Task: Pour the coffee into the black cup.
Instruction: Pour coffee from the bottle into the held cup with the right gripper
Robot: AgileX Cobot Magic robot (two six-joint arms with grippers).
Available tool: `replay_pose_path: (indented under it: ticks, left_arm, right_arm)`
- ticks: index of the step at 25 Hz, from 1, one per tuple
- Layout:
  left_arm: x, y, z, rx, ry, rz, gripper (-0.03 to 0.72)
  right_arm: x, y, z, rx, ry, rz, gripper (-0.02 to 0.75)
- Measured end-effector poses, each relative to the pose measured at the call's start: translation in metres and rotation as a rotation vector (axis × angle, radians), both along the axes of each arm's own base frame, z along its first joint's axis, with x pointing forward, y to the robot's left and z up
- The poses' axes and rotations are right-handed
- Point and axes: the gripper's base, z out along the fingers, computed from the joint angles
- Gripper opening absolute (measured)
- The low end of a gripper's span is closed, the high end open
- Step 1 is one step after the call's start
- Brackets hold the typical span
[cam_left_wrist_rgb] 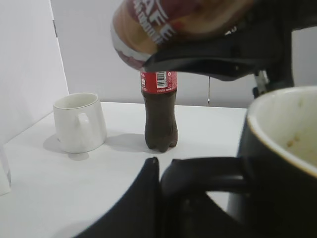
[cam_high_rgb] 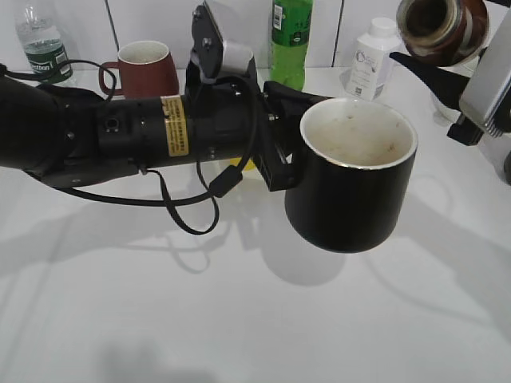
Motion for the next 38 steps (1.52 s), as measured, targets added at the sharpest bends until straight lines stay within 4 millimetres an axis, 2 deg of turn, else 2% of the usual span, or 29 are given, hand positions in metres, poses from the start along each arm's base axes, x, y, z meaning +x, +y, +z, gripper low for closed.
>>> replay_pose_path:
  ticks: [18, 38]
  left_arm:
    - [-0.0032, -0.0005, -0.0025, 0.033, -0.023, -0.038, 0.034]
    - [-0.005, -0.0007, -0.0035, 0.047, -0.034, -0.059, 0.034]
  right_arm:
    - [0.0017, -0.0017, 0.0012, -0.168, -0.171, -0.027, 0.526]
    - [0.0018, -0.0018, 0.0011, -0.238, -0.231, -0.029, 0.526]
